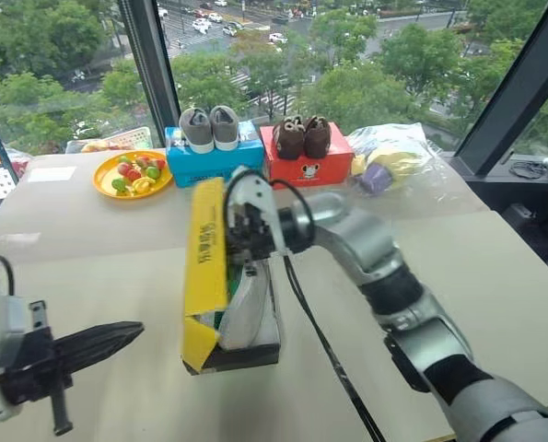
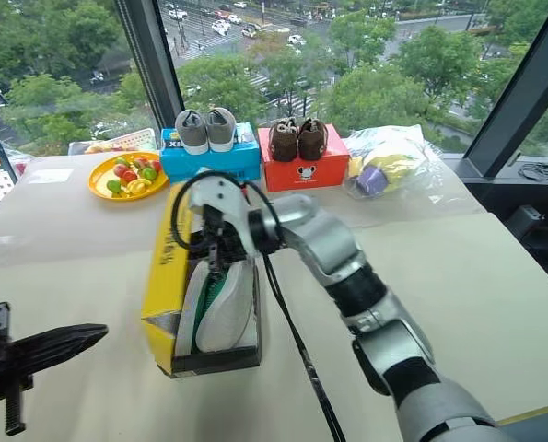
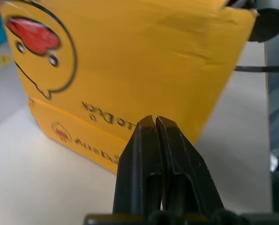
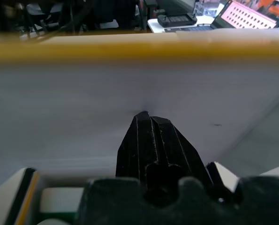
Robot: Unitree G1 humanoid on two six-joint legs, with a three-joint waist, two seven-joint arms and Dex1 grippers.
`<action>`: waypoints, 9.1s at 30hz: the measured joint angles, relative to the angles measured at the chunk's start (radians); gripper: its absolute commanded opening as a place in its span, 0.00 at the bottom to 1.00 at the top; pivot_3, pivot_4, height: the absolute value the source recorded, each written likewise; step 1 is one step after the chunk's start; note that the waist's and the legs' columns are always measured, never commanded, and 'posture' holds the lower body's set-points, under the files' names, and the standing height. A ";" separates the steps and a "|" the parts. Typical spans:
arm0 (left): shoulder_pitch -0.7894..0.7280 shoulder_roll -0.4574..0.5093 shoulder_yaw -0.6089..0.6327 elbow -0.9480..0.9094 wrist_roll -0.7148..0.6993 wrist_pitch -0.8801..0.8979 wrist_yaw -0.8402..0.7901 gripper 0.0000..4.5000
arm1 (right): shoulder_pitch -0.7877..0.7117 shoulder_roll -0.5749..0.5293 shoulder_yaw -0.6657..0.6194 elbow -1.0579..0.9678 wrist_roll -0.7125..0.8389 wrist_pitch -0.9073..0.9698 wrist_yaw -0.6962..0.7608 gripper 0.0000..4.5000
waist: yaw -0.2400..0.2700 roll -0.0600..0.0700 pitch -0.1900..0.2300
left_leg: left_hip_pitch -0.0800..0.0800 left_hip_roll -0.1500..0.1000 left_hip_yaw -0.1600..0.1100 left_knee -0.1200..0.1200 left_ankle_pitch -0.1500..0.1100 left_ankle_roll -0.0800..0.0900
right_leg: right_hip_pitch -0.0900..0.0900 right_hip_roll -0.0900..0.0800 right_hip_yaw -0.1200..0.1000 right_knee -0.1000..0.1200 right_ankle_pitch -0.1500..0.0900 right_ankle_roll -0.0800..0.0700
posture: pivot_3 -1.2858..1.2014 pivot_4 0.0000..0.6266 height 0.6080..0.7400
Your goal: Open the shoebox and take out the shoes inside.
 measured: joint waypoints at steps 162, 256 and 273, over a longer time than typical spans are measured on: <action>-0.655 0.151 -0.633 0.371 0.313 -0.081 0.055 0.00 | 0.832 -0.513 0.013 -0.592 -0.745 0.231 -0.731 0.60 | 0.021 -0.012 -0.003 | 0.004 0.002 -0.016 -0.001 0.005 -0.008 | 0.008 0.011 0.001 0.002 -0.006 0.007 | 0.52 0.24 0.93; -0.663 0.119 -0.667 0.344 0.319 -0.084 0.106 0.00 | 0.118 -0.296 -0.017 -0.228 -0.299 -0.436 0.119 0.12 | 0.023 -0.001 0.006 | 0.001 0.002 -0.016 -0.003 0.006 -0.010 | 0.004 0.010 0.000 0.005 -0.004 -0.003 | 0.52 0.24 0.93; -0.716 0.120 -0.718 0.383 0.341 -0.104 0.071 0.00 | 0.097 -0.264 -0.757 -0.545 0.424 0.776 -0.301 0.12 | 0.029 -0.001 0.006 | -0.003 0.001 -0.018 -0.004 0.004 -0.008 | 0.003 0.007 -0.002 0.003 -0.003 -0.003 | 0.52 0.24 0.93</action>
